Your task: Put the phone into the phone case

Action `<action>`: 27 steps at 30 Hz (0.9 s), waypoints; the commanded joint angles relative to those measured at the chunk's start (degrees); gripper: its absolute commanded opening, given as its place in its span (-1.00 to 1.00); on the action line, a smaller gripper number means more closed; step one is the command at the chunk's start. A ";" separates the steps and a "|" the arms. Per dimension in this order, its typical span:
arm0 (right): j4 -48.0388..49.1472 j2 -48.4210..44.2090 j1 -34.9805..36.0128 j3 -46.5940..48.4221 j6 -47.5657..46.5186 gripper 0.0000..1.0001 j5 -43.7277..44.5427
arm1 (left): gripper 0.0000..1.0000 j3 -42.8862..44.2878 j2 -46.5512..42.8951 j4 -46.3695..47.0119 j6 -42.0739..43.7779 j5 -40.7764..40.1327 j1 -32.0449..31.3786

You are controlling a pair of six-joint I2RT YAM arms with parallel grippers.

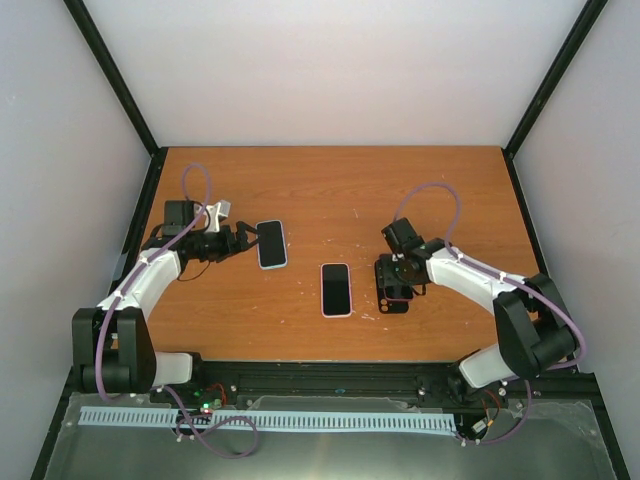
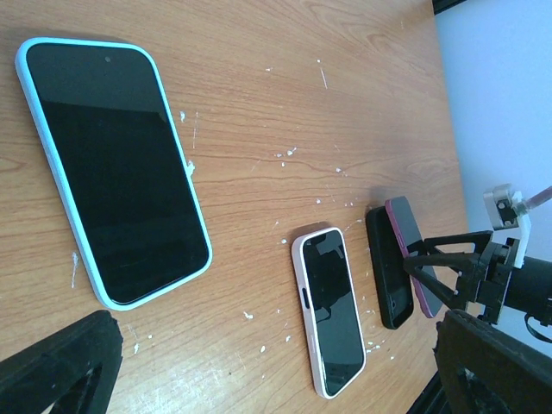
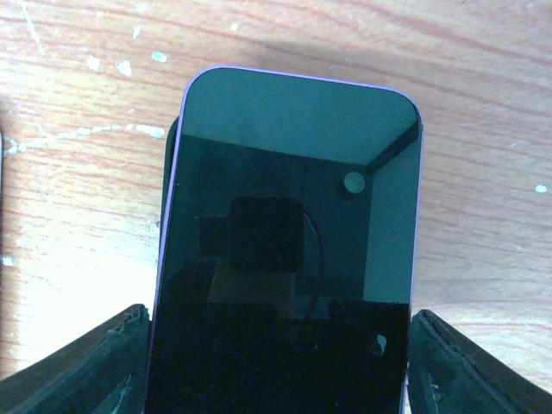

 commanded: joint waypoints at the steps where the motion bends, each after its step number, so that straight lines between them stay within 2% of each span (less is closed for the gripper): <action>1: 1.03 0.95 0.96 -0.57 -0.30 0.30 -1.01 | 0.99 -0.03 -1.12 0.99 1.28 0.62 0.31; 27: -5.57 -5.64 5.41 -2.98 5.22 0.31 1.50 | 0.99 0.04 -1.33 1.21 1.32 1.35 0.30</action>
